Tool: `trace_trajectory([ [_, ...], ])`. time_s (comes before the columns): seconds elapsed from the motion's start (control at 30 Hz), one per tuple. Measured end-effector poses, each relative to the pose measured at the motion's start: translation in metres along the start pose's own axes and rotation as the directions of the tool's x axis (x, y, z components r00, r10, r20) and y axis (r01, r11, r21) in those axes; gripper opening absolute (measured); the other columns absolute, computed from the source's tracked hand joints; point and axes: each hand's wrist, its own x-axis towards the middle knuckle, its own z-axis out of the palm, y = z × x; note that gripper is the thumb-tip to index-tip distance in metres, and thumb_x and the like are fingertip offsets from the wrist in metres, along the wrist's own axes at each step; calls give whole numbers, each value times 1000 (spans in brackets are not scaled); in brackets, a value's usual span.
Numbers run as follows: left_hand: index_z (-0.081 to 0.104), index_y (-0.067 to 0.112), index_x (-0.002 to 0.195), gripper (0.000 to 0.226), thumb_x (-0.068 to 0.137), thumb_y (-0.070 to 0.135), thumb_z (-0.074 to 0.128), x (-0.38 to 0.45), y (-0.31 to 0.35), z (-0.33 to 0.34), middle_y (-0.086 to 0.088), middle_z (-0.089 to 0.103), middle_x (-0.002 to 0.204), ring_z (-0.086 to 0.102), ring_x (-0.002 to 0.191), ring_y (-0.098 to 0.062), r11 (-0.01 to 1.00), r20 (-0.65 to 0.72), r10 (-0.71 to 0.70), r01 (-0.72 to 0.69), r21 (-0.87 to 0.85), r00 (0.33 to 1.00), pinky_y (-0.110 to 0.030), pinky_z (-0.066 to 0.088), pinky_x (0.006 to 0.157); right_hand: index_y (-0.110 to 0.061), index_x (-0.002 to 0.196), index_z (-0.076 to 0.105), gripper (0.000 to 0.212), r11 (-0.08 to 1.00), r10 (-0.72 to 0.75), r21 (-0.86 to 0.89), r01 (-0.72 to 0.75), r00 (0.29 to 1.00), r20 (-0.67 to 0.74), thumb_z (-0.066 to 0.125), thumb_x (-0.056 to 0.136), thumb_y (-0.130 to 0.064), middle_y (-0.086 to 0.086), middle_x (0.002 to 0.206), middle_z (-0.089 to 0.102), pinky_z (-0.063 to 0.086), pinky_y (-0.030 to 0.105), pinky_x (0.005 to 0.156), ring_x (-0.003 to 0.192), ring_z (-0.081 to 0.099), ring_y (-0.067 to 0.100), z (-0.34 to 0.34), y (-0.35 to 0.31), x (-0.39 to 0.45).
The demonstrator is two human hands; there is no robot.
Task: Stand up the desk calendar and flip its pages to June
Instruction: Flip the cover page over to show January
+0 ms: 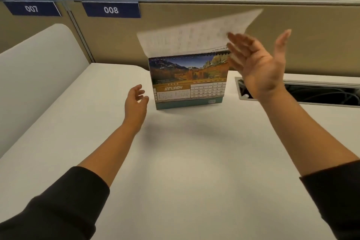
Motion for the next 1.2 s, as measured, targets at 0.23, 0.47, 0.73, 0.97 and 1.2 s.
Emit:
trace_trajectory([
  [0.23, 35, 17, 136, 44, 92, 12, 42, 0, 9, 18, -8, 41, 143, 41, 128, -27, 996, 70, -75, 71, 51, 995, -37, 40, 99, -21, 127, 49, 55, 836, 33, -549, -5, 999, 41, 17, 92, -51, -16, 111, 56, 45, 12, 81, 92, 57, -17, 12, 10, 57],
  [0.47, 44, 17, 131, 39, 92, 13, 42, -4, 0, 26, -7, 50, 136, 47, 122, -26, 992, 69, -121, 119, 35, 990, -38, 42, 98, -22, 136, 41, 55, 627, -156, -777, 45, 985, -69, 26, 91, -51, 2, 144, 41, 22, 39, 113, 137, 27, 20, -10, 42, 62],
  [0.73, 47, 18, 128, 37, 91, 13, 45, -7, -3, 31, -7, 52, 134, 48, 121, -26, 991, 4, -130, 130, 16, 991, -37, 43, 97, -17, 142, 30, 48, 769, 127, -491, -410, 850, -511, 36, 96, -29, 4, 151, 31, 28, 36, 107, 137, 30, 23, -30, 101, 20],
  [0.97, 49, 19, 128, 37, 91, 12, 45, -11, -8, 36, -6, 53, 134, 50, 120, -26, 993, -47, -107, 109, 38, 993, -36, 45, 95, -21, 129, 50, 37, 776, 164, -514, -367, 903, -398, 30, 98, -26, 4, 133, 54, 38, 28, 90, 118, 47, 20, -20, 116, 8],
  [1.2, 50, 18, 126, 36, 91, 12, 45, -11, -11, 38, -8, 54, 132, 49, 120, -27, 994, -82, -81, 86, 60, 993, -35, 45, 95, -22, 123, 56, 33, 742, 69, -574, -346, 891, -448, 38, 96, -21, 4, 124, 61, 45, 31, 91, 111, 53, 20, -23, 118, 6],
])
